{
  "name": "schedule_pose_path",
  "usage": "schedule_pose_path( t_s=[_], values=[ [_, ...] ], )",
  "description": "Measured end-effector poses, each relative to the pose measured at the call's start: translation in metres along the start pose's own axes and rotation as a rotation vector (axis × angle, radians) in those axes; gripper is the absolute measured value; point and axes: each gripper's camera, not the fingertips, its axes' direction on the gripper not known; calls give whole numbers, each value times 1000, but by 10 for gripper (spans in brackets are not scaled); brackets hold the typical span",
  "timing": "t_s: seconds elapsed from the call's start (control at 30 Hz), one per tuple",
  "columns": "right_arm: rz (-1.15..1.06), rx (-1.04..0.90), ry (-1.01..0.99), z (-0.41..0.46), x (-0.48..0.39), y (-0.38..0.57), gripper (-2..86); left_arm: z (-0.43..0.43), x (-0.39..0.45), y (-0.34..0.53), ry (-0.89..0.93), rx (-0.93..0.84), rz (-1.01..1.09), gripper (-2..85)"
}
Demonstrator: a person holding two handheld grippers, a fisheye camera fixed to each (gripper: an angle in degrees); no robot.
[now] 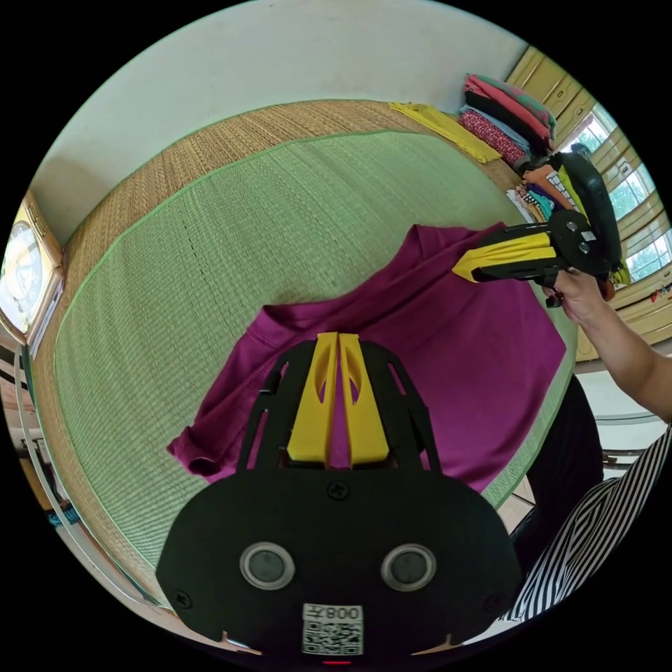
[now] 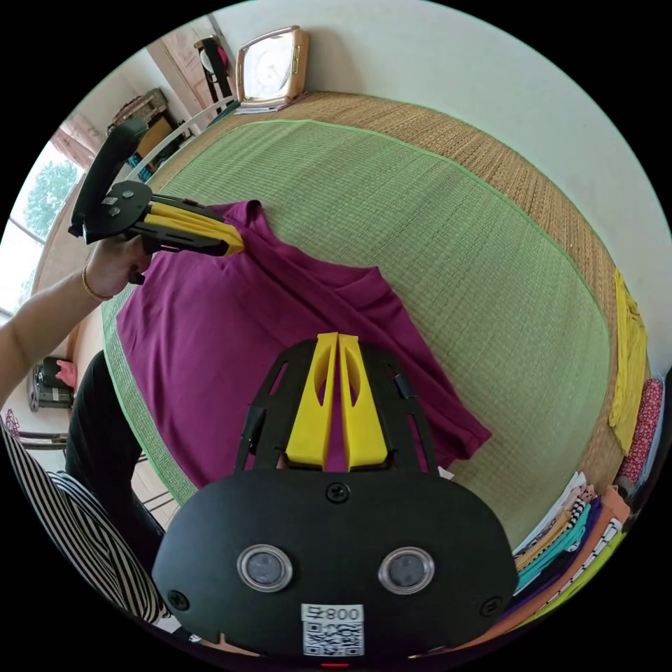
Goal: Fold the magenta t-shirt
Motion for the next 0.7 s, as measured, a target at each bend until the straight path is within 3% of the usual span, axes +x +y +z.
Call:
schedule_pose_path(
  t_s=[0.4, 0.57, 0.7],
  values=[
    [65, 34, 98, -3, 24, -24, -3, -5, -30, -25, -95, 41, -74, 0],
    [103, 138, 84, -34, 32, -6, -3, -27, -45, 5, -32, 153, -121, 0],
    [93, 139, 70, -29, 25, 12, -2, -23, -49, 28, -73, 123, -120, 0]
  ],
)
